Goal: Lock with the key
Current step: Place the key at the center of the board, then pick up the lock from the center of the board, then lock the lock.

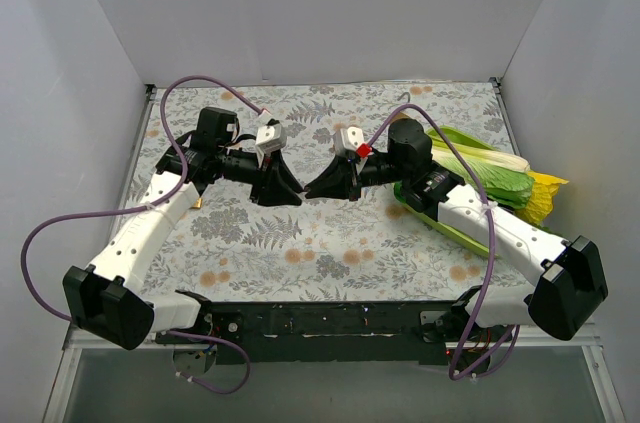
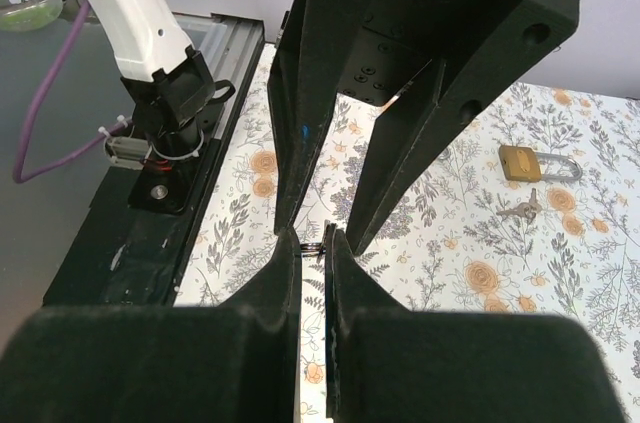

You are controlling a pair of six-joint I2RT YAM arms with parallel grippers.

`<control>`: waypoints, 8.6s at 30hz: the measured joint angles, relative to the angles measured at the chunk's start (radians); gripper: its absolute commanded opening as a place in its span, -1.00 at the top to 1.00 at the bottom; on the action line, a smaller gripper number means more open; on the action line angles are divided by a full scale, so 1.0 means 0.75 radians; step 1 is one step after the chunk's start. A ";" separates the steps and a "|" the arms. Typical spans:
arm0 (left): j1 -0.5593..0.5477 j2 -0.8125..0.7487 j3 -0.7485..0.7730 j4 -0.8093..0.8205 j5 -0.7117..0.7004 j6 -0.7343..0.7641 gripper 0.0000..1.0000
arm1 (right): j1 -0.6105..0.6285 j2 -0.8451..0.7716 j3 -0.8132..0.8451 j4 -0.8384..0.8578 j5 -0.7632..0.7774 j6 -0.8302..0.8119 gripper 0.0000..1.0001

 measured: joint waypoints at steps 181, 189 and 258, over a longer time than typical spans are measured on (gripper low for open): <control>0.572 0.730 0.627 0.013 -0.767 -0.570 -0.96 | -0.252 1.110 0.793 -0.943 1.287 0.420 -0.29; 0.572 0.730 0.627 0.018 -0.778 -0.569 -0.96 | -0.201 1.169 0.862 -0.941 1.401 0.461 -0.12; 0.173 0.503 0.261 0.099 0.006 0.472 0.90 | -0.209 0.780 1.052 -1.298 0.103 -0.578 0.97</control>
